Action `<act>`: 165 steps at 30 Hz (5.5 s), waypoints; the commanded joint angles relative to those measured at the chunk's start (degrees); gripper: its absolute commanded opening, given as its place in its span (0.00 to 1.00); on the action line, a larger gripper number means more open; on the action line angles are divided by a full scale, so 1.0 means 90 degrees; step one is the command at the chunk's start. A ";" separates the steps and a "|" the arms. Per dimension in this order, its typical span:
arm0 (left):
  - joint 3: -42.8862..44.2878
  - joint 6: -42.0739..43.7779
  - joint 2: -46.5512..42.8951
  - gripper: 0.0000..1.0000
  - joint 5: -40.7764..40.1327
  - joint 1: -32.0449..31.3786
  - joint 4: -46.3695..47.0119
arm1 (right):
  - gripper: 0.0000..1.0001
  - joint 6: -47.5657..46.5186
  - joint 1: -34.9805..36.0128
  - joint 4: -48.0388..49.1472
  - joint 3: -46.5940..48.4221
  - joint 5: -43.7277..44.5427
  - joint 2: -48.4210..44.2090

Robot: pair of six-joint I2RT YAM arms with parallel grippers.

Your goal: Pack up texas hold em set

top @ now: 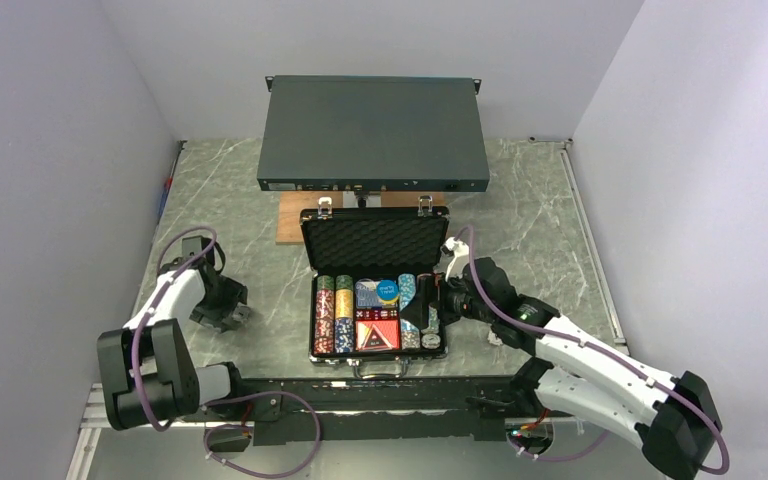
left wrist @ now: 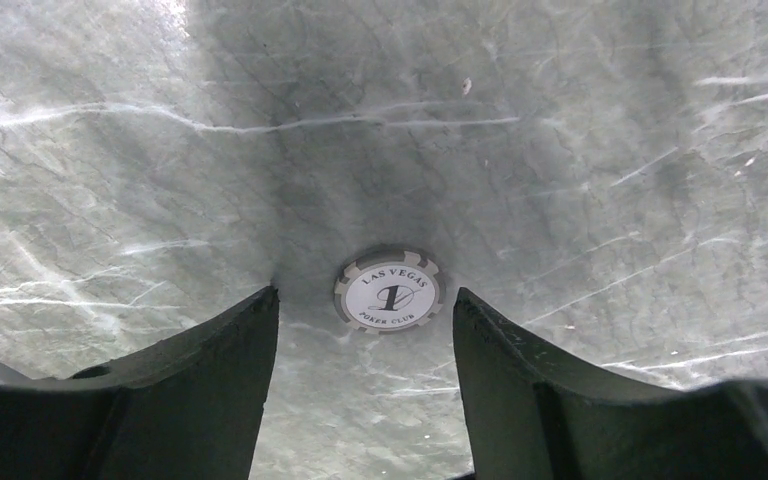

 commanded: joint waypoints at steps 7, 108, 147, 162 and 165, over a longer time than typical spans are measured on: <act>0.0313 -0.0208 0.0812 0.67 -0.0130 -0.0013 -0.0165 | 1.00 0.0146 -0.0056 0.0614 -0.0009 -0.0291 0.0284; 0.0240 -0.3123 -0.0553 0.73 0.0227 -0.4685 -0.1518 | 0.81 0.1460 0.1299 0.1992 -0.0500 0.1128 0.0310; 0.0096 -0.3318 0.0868 0.64 0.0340 -0.4898 -0.0838 | 0.81 0.1599 0.1302 0.2178 -0.0744 0.1104 0.0189; 0.0225 -0.2822 0.1064 0.44 -0.0482 -0.4897 -0.0907 | 0.81 0.1609 0.1306 0.2267 -0.0694 0.1041 0.0399; 0.0258 -0.2724 0.0969 0.37 -0.0598 -0.4897 -0.0961 | 0.81 0.1606 0.1297 0.2274 -0.0658 0.1014 0.0459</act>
